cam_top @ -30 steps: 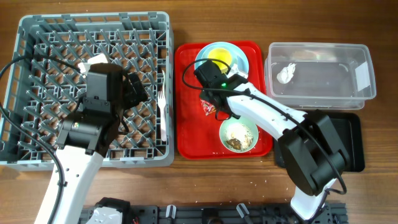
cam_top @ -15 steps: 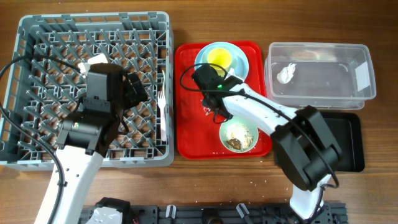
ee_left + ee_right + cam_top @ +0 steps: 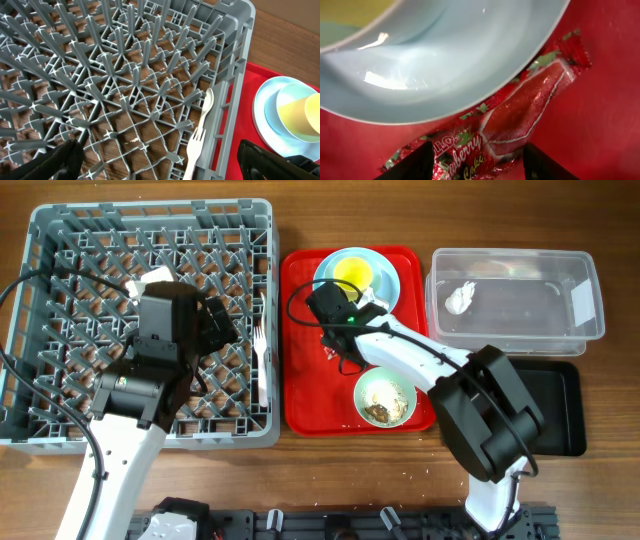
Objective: Sort waste into correct bins and load items into the dishwasher rack
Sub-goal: 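Move the right gripper down onto the red strawberry cake wrapper, then close the right gripper on the red wrapper and lift it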
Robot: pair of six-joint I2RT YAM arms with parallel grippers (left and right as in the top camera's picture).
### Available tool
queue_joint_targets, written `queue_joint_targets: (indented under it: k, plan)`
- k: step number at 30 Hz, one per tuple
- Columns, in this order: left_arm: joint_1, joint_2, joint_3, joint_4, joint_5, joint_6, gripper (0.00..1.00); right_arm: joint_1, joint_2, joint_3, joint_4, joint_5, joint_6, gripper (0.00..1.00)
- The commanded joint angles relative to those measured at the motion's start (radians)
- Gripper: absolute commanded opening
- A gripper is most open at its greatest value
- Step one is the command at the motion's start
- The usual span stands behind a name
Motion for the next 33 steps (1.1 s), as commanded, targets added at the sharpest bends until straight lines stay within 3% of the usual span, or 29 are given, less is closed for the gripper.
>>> queue_joint_targets:
  k: [1, 12, 26, 33]
  plan:
    - [0.007, 0.002, 0.003, 0.002, -0.013, -0.009, 1.00, 0.000, 0.028, 0.016, 0.008, 0.026, 0.004, 0.57]
    - [0.007, 0.002, 0.003, 0.002, -0.013, -0.009, 1.00, -0.002, 0.023, 0.017, 0.011, 0.006, 0.000, 0.57]
    - [0.007, 0.002, 0.003, 0.002, -0.013, -0.009, 1.00, -0.086, 0.022, 0.017, -0.106, 0.046, -0.002, 0.52]
    - [0.007, 0.002, 0.003, 0.002, -0.013, -0.009, 1.00, -0.120, -0.008, 0.020, -0.116, 0.047, -0.262, 0.48]
